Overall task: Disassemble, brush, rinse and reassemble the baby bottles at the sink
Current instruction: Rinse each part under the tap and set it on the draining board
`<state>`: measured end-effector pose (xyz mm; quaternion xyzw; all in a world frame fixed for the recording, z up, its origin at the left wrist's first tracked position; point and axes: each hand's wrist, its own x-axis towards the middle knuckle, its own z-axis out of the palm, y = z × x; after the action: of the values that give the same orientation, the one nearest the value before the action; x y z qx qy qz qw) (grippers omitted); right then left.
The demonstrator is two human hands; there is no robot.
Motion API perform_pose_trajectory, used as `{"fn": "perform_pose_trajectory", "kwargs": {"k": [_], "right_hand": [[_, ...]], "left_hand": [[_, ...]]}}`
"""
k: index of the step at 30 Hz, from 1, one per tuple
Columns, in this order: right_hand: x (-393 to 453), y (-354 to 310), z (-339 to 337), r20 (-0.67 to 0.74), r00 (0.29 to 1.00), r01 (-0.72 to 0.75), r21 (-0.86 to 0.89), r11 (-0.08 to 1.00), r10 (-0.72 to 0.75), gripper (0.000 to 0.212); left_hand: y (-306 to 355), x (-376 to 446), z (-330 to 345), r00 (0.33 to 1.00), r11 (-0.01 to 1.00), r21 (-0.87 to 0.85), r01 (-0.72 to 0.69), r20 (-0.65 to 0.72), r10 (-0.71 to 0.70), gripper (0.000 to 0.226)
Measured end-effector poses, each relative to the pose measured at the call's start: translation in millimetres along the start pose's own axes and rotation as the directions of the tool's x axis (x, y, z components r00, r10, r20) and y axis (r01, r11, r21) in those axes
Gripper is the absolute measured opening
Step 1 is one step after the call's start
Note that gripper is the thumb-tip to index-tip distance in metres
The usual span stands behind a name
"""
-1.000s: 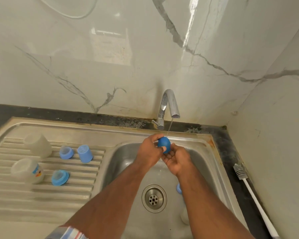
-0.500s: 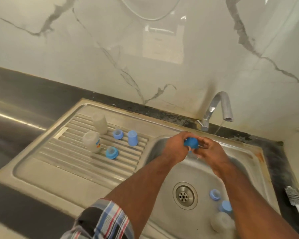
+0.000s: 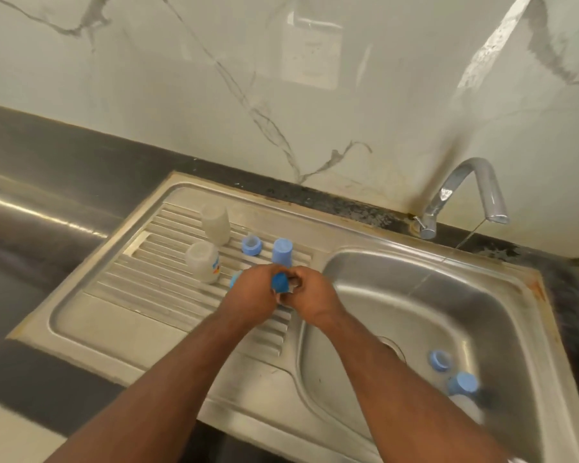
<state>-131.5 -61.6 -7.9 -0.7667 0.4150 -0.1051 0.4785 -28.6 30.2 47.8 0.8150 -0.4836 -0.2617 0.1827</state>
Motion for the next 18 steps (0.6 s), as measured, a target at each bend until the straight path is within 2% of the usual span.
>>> {"fn": "perform_pose_trajectory", "kwargs": {"k": [4,6,9,11,13,15,16,18], "right_hand": [[-8,-9,9,-0.005,1.0,-0.006,0.0,1.0,0.006,0.052],[-22,5,-10,-0.042,0.998,-0.049,0.032,0.998,0.05,0.047],[-51,50,-63,-0.092,0.98,-0.187,-0.134,0.973,0.176,0.034],[-72,90,-105,-0.146,0.939,-0.344,-0.352,0.871,0.312,0.035],[-93,124,-138,-0.179,0.865,-0.471,-0.609,0.638,0.469,0.044],[-109,152,-155,-0.14,0.768,-0.494,-0.749,0.44,0.624,0.064],[-116,162,-158,-0.103,0.727,-0.486,-0.775,0.403,0.678,0.076],[-130,177,-157,-0.063,0.696,-0.5,-0.757,0.42,0.716,0.094]], "left_hand": [[-14,0,0,0.999,0.999,0.032,0.033,-0.018,-0.032,0.045],[-13,0,5,0.999,0.997,0.065,0.049,-0.023,-0.047,0.054],[1,-8,12,0.993,0.978,0.21,0.003,-0.117,0.022,0.06],[22,-14,21,0.968,0.974,0.206,-0.099,-0.208,0.143,0.051],[52,-14,38,0.946,0.972,0.117,-0.204,-0.234,0.227,0.045],[85,-10,64,0.966,0.972,0.044,-0.229,-0.115,0.233,0.043],[101,-9,79,0.972,0.973,0.036,-0.229,-0.037,0.23,0.043],[124,-3,114,0.97,0.975,-0.001,-0.221,0.104,0.22,0.043]]}}
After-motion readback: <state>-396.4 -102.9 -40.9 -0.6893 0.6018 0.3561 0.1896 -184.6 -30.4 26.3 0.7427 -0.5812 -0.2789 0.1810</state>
